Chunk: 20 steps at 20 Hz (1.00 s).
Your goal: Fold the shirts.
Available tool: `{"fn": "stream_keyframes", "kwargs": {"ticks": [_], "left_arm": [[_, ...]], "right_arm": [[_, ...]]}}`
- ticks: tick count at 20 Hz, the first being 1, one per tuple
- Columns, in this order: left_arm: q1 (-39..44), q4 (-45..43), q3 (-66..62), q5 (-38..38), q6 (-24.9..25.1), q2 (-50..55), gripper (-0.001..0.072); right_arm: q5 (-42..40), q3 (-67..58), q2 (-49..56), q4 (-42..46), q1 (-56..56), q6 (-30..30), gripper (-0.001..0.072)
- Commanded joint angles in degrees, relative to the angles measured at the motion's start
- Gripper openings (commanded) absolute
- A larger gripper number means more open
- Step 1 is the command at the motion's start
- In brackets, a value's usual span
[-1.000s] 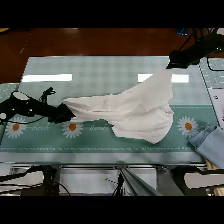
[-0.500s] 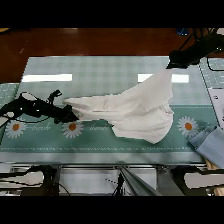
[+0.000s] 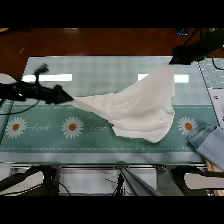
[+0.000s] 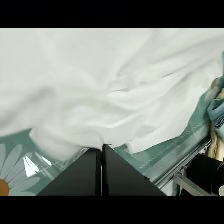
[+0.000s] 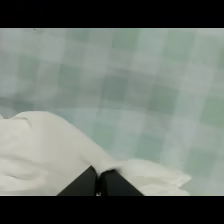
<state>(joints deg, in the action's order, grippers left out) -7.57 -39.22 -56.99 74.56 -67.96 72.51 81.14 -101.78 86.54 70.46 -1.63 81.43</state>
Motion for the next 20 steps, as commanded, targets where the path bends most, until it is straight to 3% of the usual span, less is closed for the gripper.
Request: {"fn": "stream_keyframes", "kwargs": {"ticks": [1,7,11,13,16,20], "left_arm": [[-0.9,3.1,-13.2,3.1,-3.4,-9.5,0.0021],[-7.3,3.2,-44.7,-1.0,-7.0,-17.4,0.0021],[-12.7,3.1,-60.0,-3.1,-11.5,-20.3,0.0021],[-14.5,0.8,-63.0,-3.1,-11.9,-23.3,0.0020],[-15.1,-12.8,-63.1,-0.7,-16.5,-30.3,0.0020],[-15.0,-27.4,-63.0,11.8,-18.7,-36.1,0.0020]], "right_arm": [[-4.6,0.0,-6.4,0.0,0.0,-0.1,0.0022],[-24.5,0.0,-27.3,0.0,0.0,0.0,0.0022],[-35.0,0.0,-41.1,4.1,0.0,4.2,0.0022],[-34.4,0.0,-46.5,9.4,0.0,7.1,0.0022],[-29.6,0.0,-53.4,19.9,0.0,14.2,0.0022],[-10.6,0.0,-58.1,26.8,0.0,15.5,0.0022]]}}
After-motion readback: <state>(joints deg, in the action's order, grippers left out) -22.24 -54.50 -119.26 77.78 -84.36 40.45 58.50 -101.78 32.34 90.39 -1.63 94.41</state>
